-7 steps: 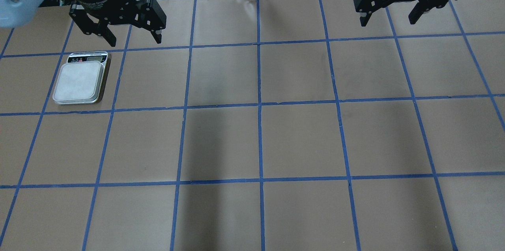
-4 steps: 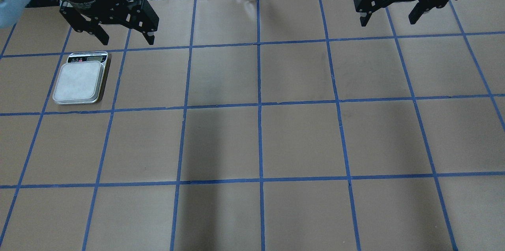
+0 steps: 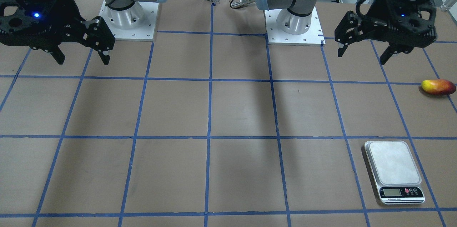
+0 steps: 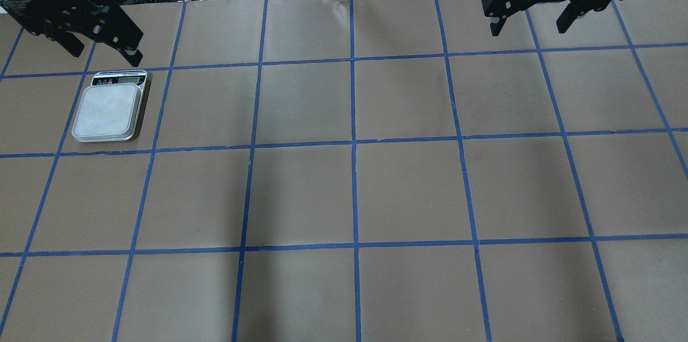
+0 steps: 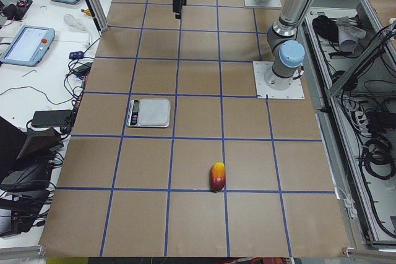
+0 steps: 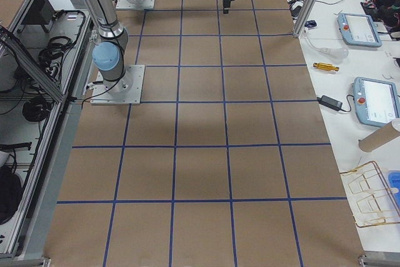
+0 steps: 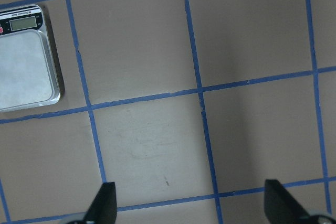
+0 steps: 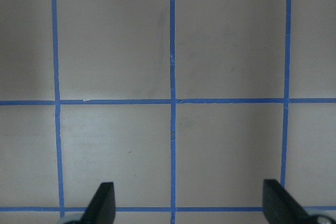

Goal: Weigh mango
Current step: 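Move the left gripper back toward the robot, away from the scale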

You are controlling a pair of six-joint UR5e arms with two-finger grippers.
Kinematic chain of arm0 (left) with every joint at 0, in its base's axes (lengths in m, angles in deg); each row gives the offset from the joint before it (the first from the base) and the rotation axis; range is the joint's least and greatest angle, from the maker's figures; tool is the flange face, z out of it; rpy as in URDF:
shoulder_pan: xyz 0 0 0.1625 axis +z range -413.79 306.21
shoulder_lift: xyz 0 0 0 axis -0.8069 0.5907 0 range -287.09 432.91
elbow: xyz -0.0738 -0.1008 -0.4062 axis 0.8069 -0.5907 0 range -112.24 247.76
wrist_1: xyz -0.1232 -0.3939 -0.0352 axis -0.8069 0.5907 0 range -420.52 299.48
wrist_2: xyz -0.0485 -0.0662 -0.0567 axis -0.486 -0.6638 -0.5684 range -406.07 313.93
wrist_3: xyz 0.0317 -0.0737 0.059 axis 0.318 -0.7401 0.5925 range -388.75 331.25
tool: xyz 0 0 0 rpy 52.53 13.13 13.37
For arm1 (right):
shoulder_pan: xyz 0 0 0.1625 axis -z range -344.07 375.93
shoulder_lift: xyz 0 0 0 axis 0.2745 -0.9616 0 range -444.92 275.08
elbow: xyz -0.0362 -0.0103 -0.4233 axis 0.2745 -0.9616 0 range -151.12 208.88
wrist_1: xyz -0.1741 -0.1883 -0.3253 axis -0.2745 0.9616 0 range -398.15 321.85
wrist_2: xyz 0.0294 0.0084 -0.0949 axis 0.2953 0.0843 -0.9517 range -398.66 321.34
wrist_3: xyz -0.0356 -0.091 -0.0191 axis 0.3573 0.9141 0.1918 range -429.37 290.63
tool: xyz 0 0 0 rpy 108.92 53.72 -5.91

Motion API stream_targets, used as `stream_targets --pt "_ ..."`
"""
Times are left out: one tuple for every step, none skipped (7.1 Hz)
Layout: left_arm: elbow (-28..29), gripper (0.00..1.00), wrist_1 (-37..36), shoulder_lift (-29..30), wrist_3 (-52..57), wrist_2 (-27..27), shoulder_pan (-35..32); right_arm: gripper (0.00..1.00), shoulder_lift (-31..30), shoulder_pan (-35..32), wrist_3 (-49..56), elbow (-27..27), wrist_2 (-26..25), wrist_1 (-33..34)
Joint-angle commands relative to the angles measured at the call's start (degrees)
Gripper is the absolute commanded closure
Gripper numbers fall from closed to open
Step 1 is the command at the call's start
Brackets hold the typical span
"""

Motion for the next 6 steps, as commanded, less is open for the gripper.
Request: stream_targets --pt "-0.11 0.0 1.81 -0.72 22.91 0.21 12.08 0.0 0.0 -0.02 0.0 0.0 0.0 0.0" --pt "-0.29 0.0 3.64 -0.63 32.34 0.21 19.01 0.0 0.0 0.07 0.0 0.0 0.0 0.0" --pt "-0.29 0.0 4.36 0.59 41.74 0.21 25.87 0.0 0.0 -0.02 0.0 0.0 0.0 0.0" --pt "-0.73 0.0 4.1 2.17 54.1 0.13 32.12 0.0 0.0 -0.02 0.0 0.0 0.0 0.0" --pt "-2.3 0.0 1.84 4.1 64.67 0.56 36.27 0.0 0.0 -0.02 0.0 0.0 0.0 0.0" --pt "-5.1 0.0 -4.19 6.12 75.39 1.61 39.88 0.0 0.0 -0.02 0.0 0.0 0.0 0.0"
